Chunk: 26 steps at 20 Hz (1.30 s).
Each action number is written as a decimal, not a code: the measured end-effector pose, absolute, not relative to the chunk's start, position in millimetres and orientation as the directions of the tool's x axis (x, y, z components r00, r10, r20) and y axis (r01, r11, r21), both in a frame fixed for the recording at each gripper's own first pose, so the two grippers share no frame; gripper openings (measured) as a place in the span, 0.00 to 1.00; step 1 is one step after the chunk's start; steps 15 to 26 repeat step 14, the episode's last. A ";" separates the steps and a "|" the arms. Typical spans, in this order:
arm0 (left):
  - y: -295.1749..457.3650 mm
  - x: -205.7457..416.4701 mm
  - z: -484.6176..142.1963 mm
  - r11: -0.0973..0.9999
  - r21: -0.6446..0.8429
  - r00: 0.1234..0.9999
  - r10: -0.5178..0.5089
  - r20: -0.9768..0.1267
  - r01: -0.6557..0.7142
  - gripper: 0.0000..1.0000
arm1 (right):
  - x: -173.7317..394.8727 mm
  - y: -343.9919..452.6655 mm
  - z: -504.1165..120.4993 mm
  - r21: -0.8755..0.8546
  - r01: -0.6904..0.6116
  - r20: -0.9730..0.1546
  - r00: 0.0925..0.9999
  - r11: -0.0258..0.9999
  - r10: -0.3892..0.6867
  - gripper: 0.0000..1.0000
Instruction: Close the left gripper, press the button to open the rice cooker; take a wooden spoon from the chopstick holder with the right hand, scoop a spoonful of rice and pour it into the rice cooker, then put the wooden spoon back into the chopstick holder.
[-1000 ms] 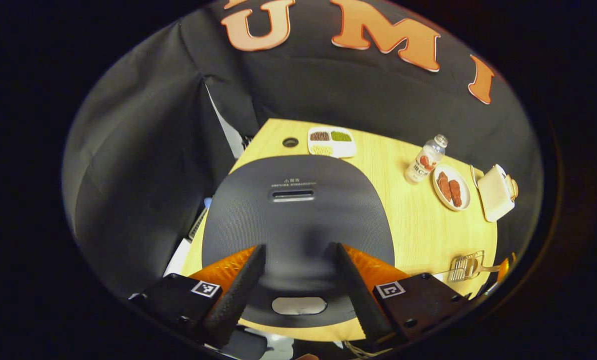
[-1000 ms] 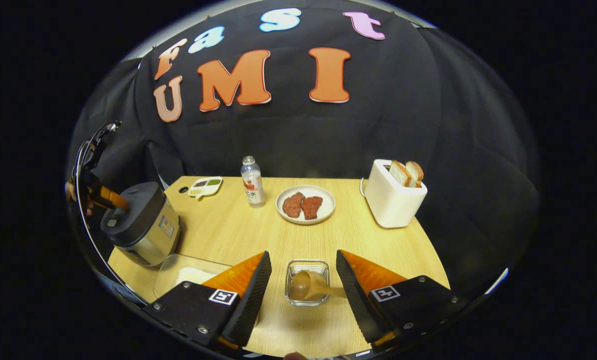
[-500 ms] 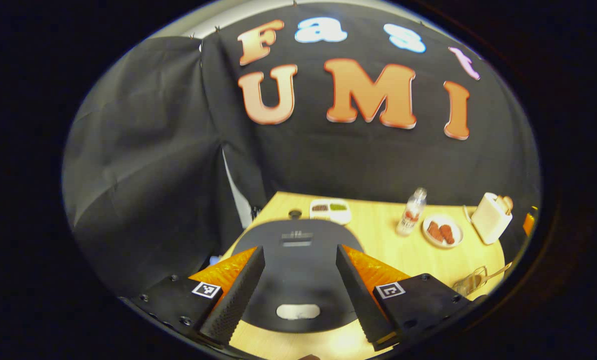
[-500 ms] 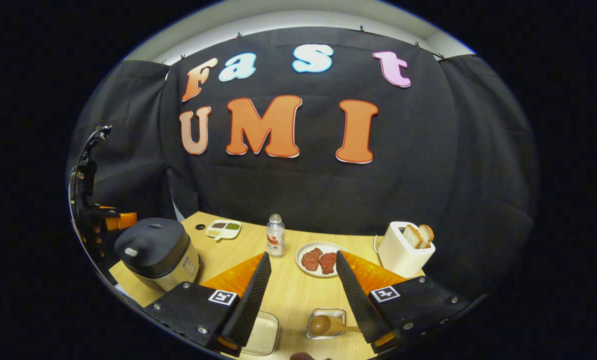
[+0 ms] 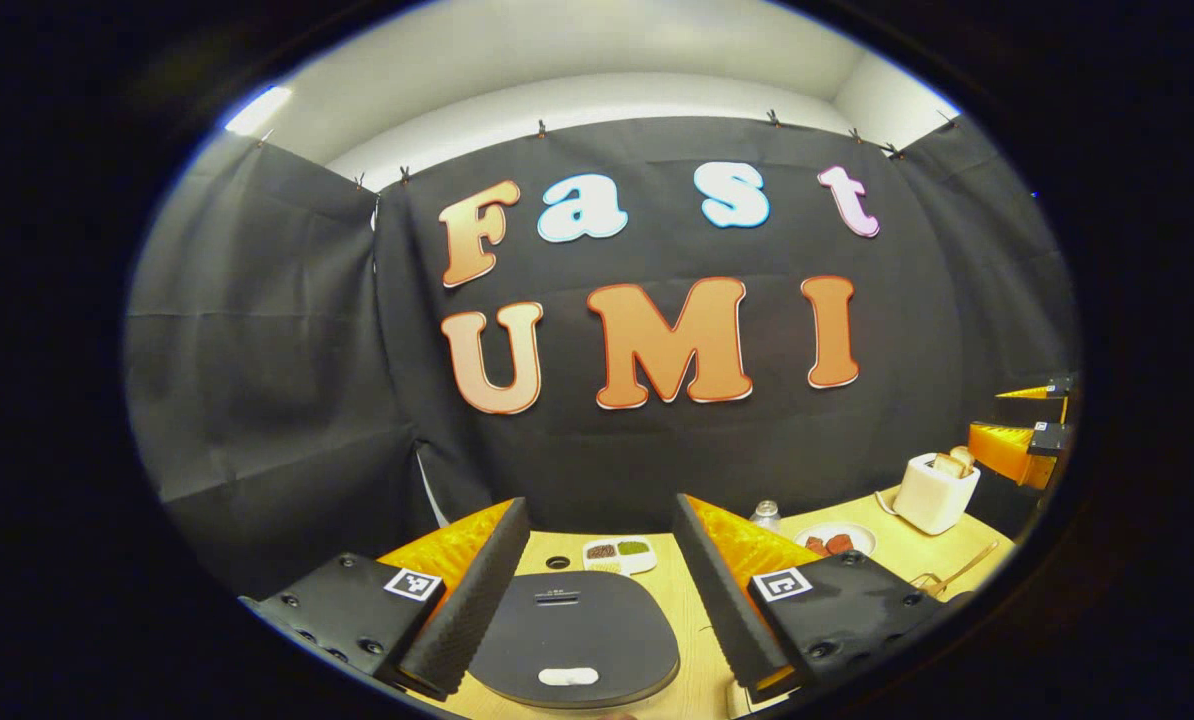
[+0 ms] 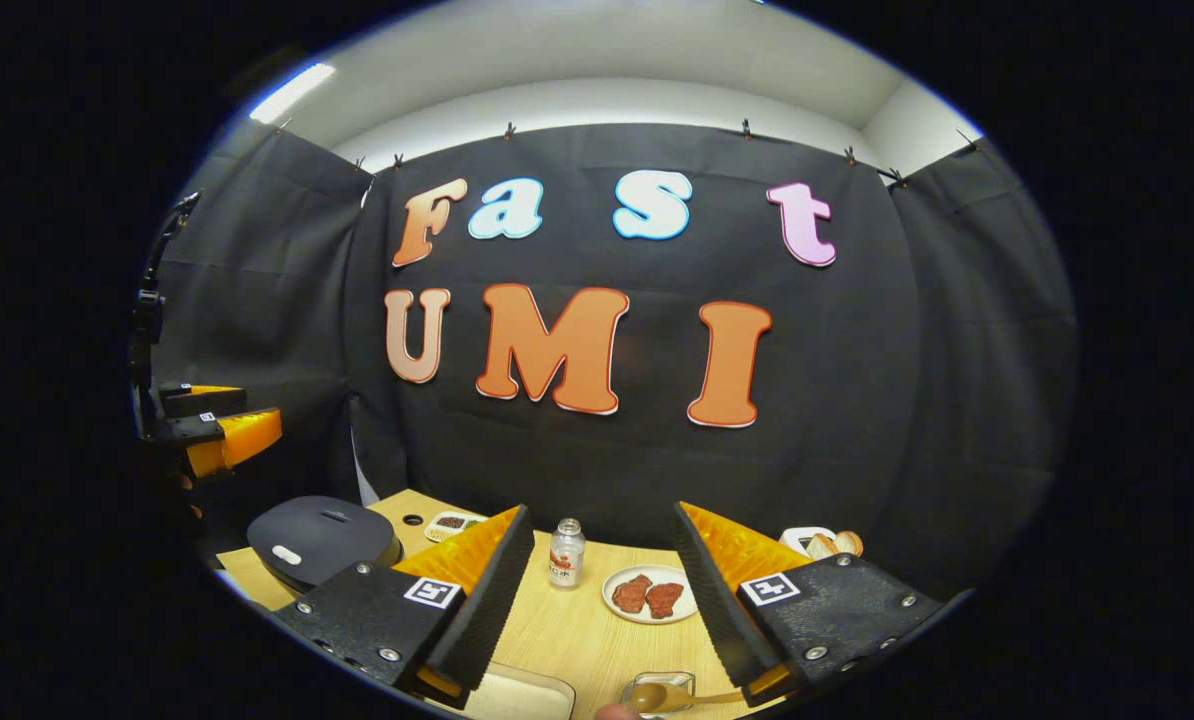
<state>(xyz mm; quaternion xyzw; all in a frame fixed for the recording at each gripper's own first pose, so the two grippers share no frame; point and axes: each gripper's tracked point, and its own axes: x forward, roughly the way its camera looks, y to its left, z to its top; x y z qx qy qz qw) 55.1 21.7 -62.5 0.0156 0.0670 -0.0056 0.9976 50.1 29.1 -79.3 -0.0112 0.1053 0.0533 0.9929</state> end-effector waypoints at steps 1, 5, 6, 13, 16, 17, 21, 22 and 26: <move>18.4 53.6 -58.3 0.999 0.028 0.993 -0.017 -0.116 0.021 0.97 | 49.1 30.7 -74.2 -0.011 -0.115 -0.192 0.975 0.993 0.111 0.87; 12.6 53.2 -45.9 0.999 0.038 0.997 -0.036 -0.071 0.038 0.99 | 48.2 32.5 -69.8 0.001 -0.122 -0.180 0.976 0.992 0.120 0.87; 10.9 52.9 -43.6 0.998 0.041 0.997 -0.038 -0.063 0.041 0.99 | 50.9 32.9 -64.9 0.001 -0.123 -0.173 0.978 0.992 0.121 0.88; 10.6 50.3 -29.7 0.999 0.041 0.999 -0.034 -0.019 0.035 0.99 | 50.6 29.1 -58.2 0.000 -0.115 -0.151 0.982 0.993 0.114 0.89; 9.9 50.0 -26.8 0.999 0.039 0.999 -0.036 -0.013 0.036 0.99 | 50.4 29.1 -56.5 -0.002 -0.115 -0.147 0.983 0.993 0.114 0.88; 9.9 50.0 -26.8 0.999 0.039 0.999 -0.036 -0.013 0.036 0.99 | 50.4 29.1 -56.5 -0.002 -0.115 -0.147 0.983 0.993 0.114 0.88; 9.9 50.0 -26.8 0.999 0.039 0.999 -0.036 -0.013 0.036 0.99 | 50.4 29.1 -56.5 -0.002 -0.115 -0.147 0.983 0.993 0.114 0.88; 9.9 50.0 -26.8 0.999 0.039 0.999 -0.036 -0.013 0.036 0.99 | 50.4 29.1 -56.5 -0.002 -0.115 -0.147 0.983 0.993 0.114 0.88; 9.9 50.0 -26.8 0.999 0.039 0.999 -0.036 -0.013 0.036 0.99 | 50.4 29.1 -56.5 -0.002 -0.115 -0.147 0.983 0.993 0.114 0.88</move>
